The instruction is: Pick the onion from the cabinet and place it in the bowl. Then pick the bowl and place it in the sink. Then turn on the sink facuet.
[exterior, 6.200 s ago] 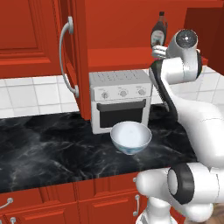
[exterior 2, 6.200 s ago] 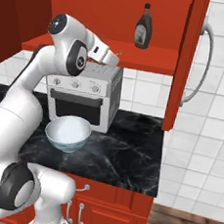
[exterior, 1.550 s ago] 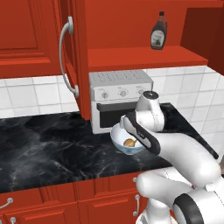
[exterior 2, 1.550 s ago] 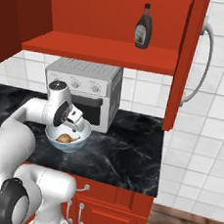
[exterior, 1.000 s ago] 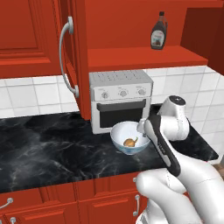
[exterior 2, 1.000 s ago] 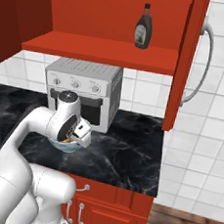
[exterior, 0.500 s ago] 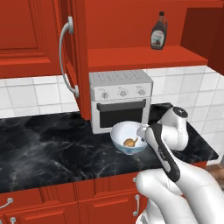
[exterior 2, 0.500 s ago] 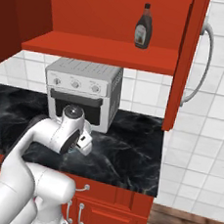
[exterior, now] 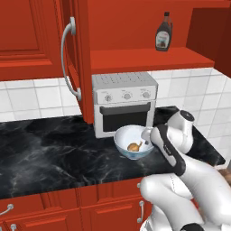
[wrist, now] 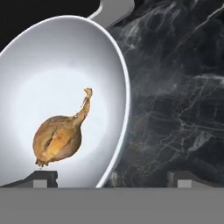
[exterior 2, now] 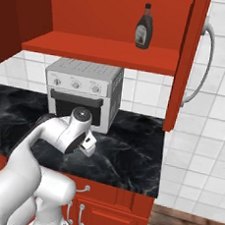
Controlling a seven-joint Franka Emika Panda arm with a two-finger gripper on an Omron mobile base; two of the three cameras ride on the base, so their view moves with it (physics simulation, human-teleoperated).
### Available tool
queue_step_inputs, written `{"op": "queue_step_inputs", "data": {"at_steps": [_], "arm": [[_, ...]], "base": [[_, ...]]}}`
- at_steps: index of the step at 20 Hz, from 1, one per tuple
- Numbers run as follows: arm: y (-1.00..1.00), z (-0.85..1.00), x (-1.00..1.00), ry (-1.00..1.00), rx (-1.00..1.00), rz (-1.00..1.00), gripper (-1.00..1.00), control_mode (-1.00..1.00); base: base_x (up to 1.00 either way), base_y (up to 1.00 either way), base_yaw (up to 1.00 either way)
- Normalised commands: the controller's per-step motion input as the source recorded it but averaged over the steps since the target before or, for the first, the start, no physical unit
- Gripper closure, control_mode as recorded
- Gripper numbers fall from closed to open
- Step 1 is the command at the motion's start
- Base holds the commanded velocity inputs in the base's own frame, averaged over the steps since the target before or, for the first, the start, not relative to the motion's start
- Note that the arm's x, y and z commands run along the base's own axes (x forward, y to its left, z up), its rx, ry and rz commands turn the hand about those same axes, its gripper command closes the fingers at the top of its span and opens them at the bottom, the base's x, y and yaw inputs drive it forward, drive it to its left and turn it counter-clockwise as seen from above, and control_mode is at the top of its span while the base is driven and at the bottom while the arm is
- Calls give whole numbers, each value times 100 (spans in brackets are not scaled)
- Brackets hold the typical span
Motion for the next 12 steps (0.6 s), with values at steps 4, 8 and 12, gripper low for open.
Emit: {"op": "queue_step_inputs", "data": {"at_steps": [4,8,12], "arm": [[0,-36,18,2,4,0,-100,-100],[1,-37,15,2,2,0,-100,-100],[0,-33,8,0,3,0,-100,-100]], "base": [[0,0,0],[0,0,0],[0,0,0]]}}
